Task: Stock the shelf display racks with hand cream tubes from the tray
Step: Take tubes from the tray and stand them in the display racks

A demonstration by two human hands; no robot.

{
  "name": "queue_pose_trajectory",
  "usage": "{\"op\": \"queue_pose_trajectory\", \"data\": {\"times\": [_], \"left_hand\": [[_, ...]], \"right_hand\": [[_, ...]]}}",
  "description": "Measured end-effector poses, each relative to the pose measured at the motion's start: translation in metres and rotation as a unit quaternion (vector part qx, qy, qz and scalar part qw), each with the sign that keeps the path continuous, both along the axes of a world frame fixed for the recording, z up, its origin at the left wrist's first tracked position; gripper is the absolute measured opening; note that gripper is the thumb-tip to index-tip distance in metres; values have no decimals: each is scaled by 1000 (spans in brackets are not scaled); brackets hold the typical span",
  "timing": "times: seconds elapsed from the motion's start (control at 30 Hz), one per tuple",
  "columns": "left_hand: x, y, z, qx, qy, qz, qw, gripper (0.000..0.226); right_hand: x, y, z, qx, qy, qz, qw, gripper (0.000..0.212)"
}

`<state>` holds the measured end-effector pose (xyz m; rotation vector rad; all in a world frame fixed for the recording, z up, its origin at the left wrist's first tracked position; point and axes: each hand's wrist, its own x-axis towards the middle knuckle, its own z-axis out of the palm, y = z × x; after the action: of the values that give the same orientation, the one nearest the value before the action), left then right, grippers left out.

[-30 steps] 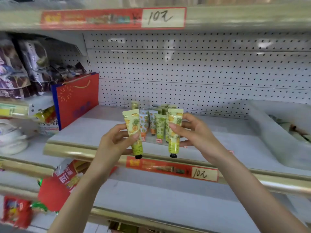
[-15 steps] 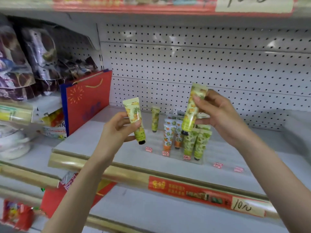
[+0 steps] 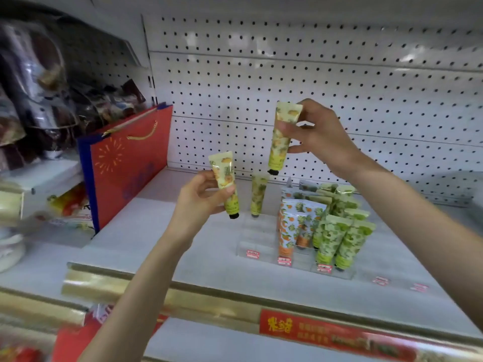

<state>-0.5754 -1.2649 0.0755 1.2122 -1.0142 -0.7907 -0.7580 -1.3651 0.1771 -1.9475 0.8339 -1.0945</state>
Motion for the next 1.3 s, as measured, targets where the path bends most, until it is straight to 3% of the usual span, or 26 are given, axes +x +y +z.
{"op": "queue_pose_trajectory", "data": {"times": [0.17,0.33,0.47,0.63,0.73,1.0,1.3], "left_hand": [[17,-17,-4,8,-6,-60,998,18],[32,-30,-4,-1,-21,-92,996,15],[33,-40,-5,0,-28,-104,994,18],[30,-47,-7,-6,-32,-118,992,19],[31,-50,-7,-5,-41,-118,992,19],[31,-56,-7,-7,-46,-112,993,19],[32,-58,-10,-10,-49,-98,994,19]], "right_hand": [[18,-31,-12,-39,42,-104,993,21],[26,-50,-26,-42,143,-154,977,25],[31,-58,-37,-12,272,-140,952,18],[33,-56,-44,12,329,-120,937,30],[32,-56,-45,14,368,-108,923,27],[30,-55,-50,33,400,-75,913,17],[29,-59,-55,41,437,-61,896,25]]}}
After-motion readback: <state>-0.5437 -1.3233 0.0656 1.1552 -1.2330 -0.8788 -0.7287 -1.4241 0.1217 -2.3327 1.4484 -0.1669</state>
